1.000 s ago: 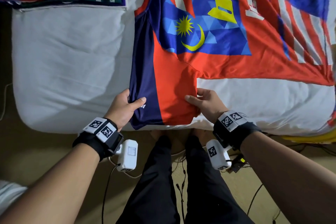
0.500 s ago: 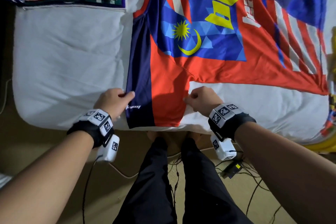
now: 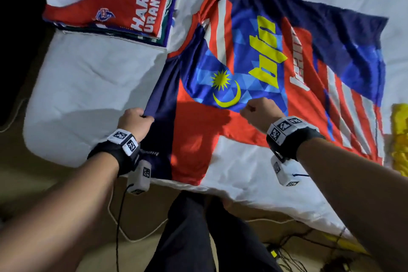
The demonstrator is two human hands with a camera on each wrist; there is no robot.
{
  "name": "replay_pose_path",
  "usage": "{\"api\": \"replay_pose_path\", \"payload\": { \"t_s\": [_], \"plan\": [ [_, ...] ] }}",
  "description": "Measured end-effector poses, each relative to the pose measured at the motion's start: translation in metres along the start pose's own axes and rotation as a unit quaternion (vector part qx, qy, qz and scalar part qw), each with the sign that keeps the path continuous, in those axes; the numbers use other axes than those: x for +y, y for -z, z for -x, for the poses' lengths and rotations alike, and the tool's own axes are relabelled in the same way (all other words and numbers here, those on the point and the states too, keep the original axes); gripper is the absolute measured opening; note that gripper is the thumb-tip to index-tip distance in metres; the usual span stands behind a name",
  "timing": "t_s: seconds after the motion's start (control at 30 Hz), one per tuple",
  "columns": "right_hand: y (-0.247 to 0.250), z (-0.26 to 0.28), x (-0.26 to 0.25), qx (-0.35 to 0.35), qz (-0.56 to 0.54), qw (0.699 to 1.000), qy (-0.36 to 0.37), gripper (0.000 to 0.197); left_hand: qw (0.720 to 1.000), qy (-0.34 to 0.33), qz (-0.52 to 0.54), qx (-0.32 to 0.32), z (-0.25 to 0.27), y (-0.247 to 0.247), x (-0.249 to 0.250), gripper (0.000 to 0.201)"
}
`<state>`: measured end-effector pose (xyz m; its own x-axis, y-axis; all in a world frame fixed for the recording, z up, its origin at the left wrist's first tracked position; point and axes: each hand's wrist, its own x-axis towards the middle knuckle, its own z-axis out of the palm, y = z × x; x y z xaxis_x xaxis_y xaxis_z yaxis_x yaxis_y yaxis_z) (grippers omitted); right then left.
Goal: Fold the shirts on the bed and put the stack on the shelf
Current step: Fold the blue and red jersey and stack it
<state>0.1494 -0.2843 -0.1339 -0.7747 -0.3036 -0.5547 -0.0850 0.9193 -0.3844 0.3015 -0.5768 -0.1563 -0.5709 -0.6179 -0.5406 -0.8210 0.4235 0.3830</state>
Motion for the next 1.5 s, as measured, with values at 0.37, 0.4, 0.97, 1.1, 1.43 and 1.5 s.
{"api": "replay_pose_path", "payload": {
  "t_s": [0.37,0.4,0.97,1.1,1.43,1.5],
  "plan": [
    [0.065,-0.154,-0.110,0.072,0.086,0.988,0.107,0.021,0.997,-0.029,0.072,-0.003,-0.088,-0.006,0.070,0.033],
    [0.067,-0.168,-0.122,0.077,0.090,0.987,0.109,0.023,0.996,-0.029,0.085,-0.003,-0.097,-0.006,0.075,0.033],
    [0.070,-0.315,-0.245,0.023,0.301,0.926,0.226,0.014,0.959,-0.064,0.268,0.072,-0.153,-0.021,0.073,0.010],
    [0.057,-0.318,-0.244,-0.013,0.186,0.956,0.225,0.030,0.949,-0.034,0.297,0.102,-0.149,-0.018,0.055,0.014],
    [0.071,-0.341,-0.241,0.015,0.305,0.935,0.178,0.033,0.972,-0.074,0.220,-0.031,-0.148,-0.007,0.043,0.037],
    [0.069,-0.343,-0.240,0.063,0.229,0.953,0.190,0.022,0.969,-0.068,0.236,0.010,-0.145,-0.008,0.039,0.025]
  ]
}}
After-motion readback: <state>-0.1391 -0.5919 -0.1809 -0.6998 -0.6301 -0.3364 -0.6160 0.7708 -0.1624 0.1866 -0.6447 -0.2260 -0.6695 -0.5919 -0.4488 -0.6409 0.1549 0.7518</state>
